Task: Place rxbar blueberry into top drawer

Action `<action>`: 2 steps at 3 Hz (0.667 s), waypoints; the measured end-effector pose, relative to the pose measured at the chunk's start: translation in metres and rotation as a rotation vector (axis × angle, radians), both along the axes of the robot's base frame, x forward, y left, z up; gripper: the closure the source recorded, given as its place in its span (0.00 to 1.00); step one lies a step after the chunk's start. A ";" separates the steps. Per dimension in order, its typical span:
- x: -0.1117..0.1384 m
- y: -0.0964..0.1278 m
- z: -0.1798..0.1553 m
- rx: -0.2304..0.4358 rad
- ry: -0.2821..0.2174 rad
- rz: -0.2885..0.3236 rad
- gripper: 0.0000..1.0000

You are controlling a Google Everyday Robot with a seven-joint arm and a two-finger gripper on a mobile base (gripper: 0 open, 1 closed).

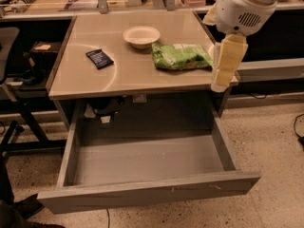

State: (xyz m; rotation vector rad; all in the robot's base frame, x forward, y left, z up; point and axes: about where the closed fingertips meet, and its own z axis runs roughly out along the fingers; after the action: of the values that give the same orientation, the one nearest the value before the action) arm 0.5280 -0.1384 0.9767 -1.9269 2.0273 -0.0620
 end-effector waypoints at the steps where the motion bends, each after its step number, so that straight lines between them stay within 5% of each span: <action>1: 0.000 0.001 0.000 0.002 -0.007 0.006 0.00; 2: 0.020 0.039 -0.001 0.013 -0.044 0.067 0.00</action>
Offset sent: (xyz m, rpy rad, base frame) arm 0.0445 0.0899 -0.0026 0.0248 -0.0831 0.1537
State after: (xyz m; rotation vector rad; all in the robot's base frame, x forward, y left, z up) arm 0.5478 -0.0999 0.9760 -1.9667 1.9284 -0.0743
